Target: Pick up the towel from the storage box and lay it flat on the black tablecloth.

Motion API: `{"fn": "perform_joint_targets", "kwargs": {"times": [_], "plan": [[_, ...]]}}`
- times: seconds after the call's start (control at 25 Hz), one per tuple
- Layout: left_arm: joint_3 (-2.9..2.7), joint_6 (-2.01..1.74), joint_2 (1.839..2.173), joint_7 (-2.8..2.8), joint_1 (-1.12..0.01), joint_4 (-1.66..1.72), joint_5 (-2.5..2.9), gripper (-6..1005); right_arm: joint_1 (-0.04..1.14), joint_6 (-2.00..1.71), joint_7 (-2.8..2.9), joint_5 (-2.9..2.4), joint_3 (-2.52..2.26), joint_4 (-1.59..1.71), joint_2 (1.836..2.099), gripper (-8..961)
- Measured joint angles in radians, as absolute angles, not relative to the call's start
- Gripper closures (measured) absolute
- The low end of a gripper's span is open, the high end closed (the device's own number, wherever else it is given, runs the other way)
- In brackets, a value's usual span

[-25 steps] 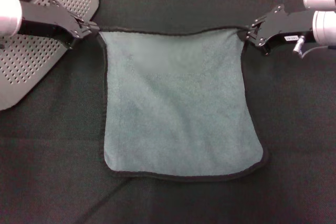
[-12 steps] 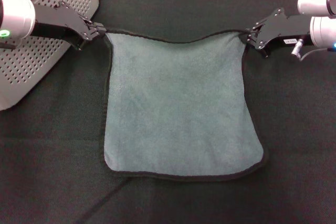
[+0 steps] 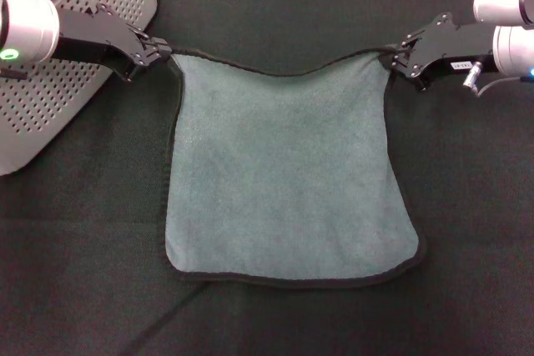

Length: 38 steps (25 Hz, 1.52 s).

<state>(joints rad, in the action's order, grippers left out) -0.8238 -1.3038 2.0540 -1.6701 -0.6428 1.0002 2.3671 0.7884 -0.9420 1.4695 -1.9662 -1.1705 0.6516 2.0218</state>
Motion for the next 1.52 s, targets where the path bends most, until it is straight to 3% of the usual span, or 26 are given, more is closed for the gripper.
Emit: {"fn": "perform_joint_targets", "kwargs": {"times": [0.2, 0.36, 0.48, 0.76, 1.04, 1.12, 1.32, 1.52], "plan": [[-0.821, -1.304, 2.054, -1.678, -0.643, 1.001, 2.367, 932, 0.787, -0.95, 1.47, -1.962, -1.17, 0.66, 2.021, 916], [-0.818, -1.304, 2.054, -1.68, -0.639, 1.014, 2.357, 806, 0.789, -0.944, 1.492, -1.965, -1.17, 0.664, 2.02, 843], [-0.816, -1.307, 2.055, -1.685, -0.635, 1.032, 2.343, 739, 0.781, -0.933, 1.51, -1.968, -1.17, 0.683, 2.019, 651], [-0.82, -1.356, 2.062, -1.699, -0.622, 1.093, 2.33, 618, 0.698, -0.934, 1.551, -1.963, -1.17, 0.806, 2.021, 501], [-0.821, -1.529, 2.076, -1.701, -0.554, 1.248, 2.171, 542, 0.525, -1.103, 1.625, -1.887, -1.142, 1.038, 2.016, 344], [-0.819, -1.618, 2.069, -1.7, -0.53, 1.277, 2.065, 541, 0.483, -1.233, 1.624, -1.83, -1.09, 1.077, 2.009, 297], [-0.82, -1.879, 2.036, -1.679, -0.501, 1.252, 1.828, 538, 0.447, -1.628, 1.598, -1.745, -0.936, 1.068, 1.996, 308], [-0.877, -2.028, 1.997, -1.57, -0.466, 1.091, 1.643, 535, 0.409, -1.866, 1.512, -1.637, -0.964, 1.012, 2.023, 307]]}}
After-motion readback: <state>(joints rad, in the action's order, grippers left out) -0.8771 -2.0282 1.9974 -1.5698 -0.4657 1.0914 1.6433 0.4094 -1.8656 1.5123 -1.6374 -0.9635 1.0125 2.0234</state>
